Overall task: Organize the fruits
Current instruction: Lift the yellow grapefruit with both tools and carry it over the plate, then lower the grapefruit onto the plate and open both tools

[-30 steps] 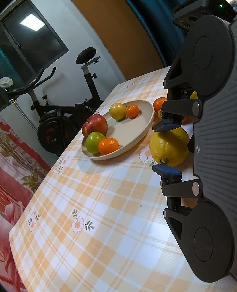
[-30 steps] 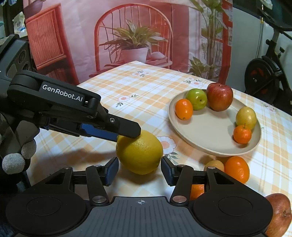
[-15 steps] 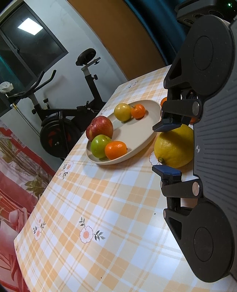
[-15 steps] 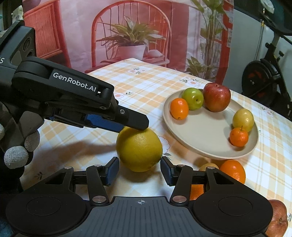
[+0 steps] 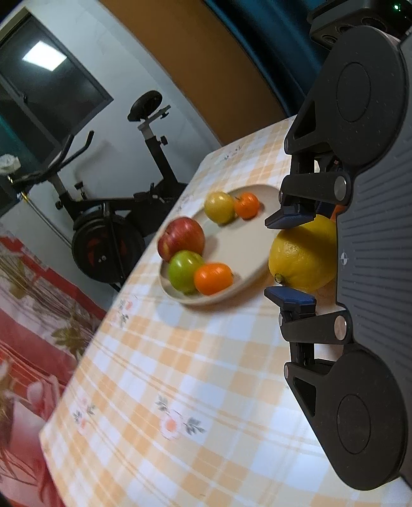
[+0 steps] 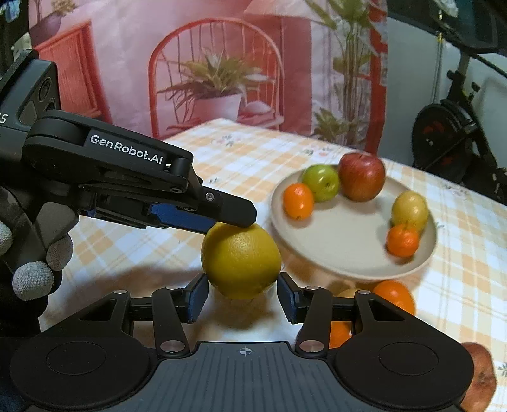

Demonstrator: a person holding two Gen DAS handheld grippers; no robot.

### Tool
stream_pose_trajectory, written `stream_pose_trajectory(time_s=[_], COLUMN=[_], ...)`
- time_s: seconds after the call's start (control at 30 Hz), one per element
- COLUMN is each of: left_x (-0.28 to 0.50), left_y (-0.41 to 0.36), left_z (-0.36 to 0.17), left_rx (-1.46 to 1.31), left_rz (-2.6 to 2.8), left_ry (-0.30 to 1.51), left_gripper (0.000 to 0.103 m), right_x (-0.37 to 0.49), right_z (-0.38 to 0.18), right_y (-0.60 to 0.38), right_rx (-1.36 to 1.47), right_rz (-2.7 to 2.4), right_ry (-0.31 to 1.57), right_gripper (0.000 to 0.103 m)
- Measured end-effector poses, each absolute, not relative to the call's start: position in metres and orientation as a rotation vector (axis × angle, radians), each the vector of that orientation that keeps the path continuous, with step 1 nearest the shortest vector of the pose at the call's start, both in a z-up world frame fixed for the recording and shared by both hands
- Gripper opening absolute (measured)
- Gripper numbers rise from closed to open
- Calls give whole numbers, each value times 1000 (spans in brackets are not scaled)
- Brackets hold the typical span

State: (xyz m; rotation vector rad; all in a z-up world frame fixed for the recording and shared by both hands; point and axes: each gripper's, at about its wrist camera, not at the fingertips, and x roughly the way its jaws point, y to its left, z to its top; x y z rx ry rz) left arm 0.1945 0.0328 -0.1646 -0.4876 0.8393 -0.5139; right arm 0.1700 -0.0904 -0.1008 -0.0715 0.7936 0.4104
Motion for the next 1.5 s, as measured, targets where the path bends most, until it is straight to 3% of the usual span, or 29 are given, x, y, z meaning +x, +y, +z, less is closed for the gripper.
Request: stream_pose_trajectory(time_s=[0.5,1.03,1.5], left_x=[240,300,313], left_y=[-16,-43,-46], left_z=[-117,-156,-159], left_rx=[-402,-380,-387], left_rz=[-586,-552,-536], left_ry=[776,909,923], left_gripper=[41,41,40], right_x=[213,281,303], right_z=[-59,-100,-106], right_y=[-137,-163,-152], right_rx=[-42,-116,-193], right_rz=[356,357,344], right_ry=[718,874,925], right_gripper=[44,44,44])
